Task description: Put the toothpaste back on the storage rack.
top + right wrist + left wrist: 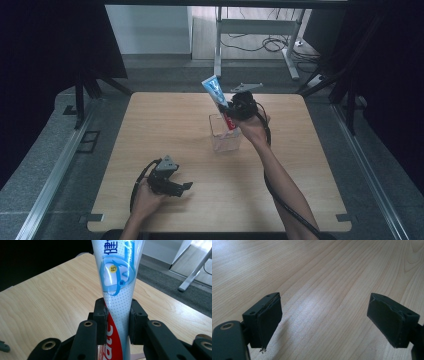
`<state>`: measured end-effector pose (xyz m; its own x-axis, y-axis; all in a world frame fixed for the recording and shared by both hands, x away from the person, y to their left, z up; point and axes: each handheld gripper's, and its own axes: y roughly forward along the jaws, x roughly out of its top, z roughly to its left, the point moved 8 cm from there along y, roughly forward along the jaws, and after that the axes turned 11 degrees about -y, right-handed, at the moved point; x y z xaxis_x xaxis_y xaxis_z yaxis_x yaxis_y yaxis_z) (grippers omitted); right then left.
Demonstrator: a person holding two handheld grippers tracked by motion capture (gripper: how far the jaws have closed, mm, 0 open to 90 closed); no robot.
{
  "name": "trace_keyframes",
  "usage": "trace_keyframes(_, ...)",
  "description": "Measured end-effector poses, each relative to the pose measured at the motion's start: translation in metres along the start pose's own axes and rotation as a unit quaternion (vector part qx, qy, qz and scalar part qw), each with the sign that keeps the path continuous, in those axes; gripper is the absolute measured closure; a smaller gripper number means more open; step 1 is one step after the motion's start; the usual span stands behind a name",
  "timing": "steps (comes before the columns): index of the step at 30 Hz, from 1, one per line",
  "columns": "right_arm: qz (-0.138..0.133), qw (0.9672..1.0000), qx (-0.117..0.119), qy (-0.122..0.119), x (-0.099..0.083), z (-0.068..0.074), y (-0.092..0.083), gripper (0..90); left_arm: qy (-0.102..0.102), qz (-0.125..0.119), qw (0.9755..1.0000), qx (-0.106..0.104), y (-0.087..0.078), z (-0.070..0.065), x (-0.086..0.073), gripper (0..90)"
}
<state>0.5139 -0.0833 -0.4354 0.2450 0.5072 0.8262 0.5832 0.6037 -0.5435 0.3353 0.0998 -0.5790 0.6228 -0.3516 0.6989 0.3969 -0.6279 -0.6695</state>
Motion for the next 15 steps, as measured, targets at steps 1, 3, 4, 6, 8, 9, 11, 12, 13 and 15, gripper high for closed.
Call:
trace_keyframes(1,0.0,1.0,-0.001,0.001,-0.001,-0.001,0.002,72.2,0.0,0.0,1.0,0.0,0.0,0.0,0.0,12.9)
trace_keyframes(3,0.003,1.0,-0.002,0.0,-0.005,-0.001,0.006,72.1,0.002,0.001,1.0,-0.001,0.001,0.0,0.0,12.9)
trace_keyframes(4,0.003,1.0,-0.002,0.0,-0.005,-0.001,0.006,72.1,0.002,0.001,1.0,-0.001,0.001,0.0,0.0,12.9)
trace_keyframes(6,0.004,1.0,-0.004,-0.003,-0.007,-0.002,0.008,72.1,0.002,0.002,1.0,-0.001,0.001,0.0,0.0,12.9)
trace_keyframes(8,0.005,1.0,-0.003,-0.004,-0.008,-0.002,0.01,72.1,0.002,0.003,1.0,-0.001,0.001,-0.001,-0.001,12.9)
trace_keyframes(9,0.006,1.0,-0.003,-0.005,-0.009,-0.002,0.011,72.1,0.002,0.003,1.0,-0.001,0.001,-0.001,-0.001,12.9)
trace_keyframes(11,0.007,0.9999,-0.004,-0.007,-0.011,-0.001,0.012,72.1,0.003,0.003,1.0,-0.001,0.002,-0.001,-0.001,12.9)
trace_keyframes(12,0.008,0.9999,-0.005,-0.008,-0.012,-0.001,0.013,72.1,0.003,0.004,1.0,-0.001,0.002,-0.001,-0.001,12.9)
trace_keyframes(13,0.008,0.9999,-0.005,-0.009,-0.013,-0.001,0.014,72.1,0.003,0.004,1.0,-0.001,0.002,-0.001,-0.001,12.9)
trace_keyframes(15,0.009,0.9999,-0.007,-0.012,-0.015,-0.001,0.016,72.0,0.003,0.004,1.0,-0.002,0.002,-0.001,-0.001,12.9)
